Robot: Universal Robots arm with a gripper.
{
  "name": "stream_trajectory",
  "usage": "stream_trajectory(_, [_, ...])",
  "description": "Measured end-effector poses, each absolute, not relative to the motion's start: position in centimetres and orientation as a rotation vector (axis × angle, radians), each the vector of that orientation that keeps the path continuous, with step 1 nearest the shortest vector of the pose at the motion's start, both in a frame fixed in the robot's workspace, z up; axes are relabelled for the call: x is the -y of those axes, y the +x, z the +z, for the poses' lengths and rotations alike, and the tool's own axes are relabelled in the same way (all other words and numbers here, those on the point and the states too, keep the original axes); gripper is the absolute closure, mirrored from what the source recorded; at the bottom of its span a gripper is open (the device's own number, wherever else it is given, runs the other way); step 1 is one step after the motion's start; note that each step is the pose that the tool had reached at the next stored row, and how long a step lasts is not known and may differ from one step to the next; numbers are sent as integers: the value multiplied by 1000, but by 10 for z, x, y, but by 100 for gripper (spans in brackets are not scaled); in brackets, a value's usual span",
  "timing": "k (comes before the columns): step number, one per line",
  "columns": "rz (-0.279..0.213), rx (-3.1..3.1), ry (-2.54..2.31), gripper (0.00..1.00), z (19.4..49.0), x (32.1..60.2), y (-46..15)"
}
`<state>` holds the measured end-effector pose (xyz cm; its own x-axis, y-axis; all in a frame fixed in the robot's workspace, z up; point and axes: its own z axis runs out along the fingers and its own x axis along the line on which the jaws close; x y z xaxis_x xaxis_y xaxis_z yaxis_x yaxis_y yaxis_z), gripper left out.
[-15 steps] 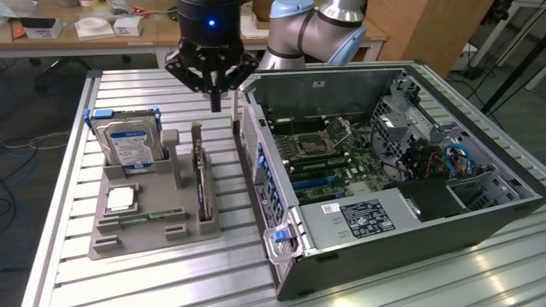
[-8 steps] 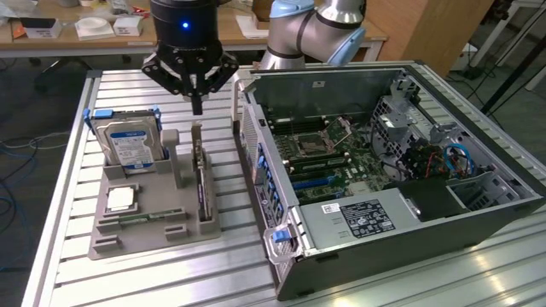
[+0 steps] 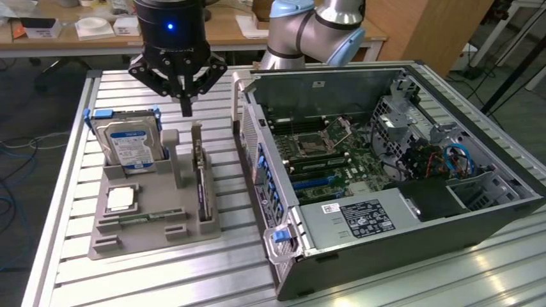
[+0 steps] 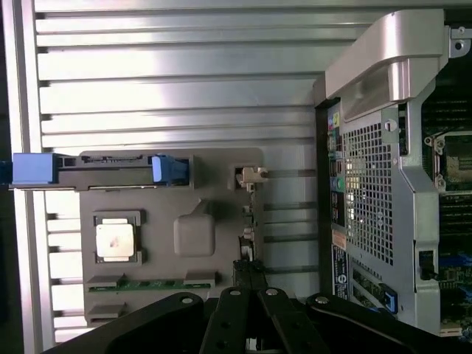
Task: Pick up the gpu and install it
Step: 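Reach for the gpu, then pick up the gpu and move the gpu toward the slot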
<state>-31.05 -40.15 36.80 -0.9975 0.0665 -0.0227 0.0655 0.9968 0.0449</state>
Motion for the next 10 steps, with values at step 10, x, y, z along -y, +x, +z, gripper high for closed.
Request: stream_trajectory(10, [69, -3115, 103, 89, 368, 405, -312])
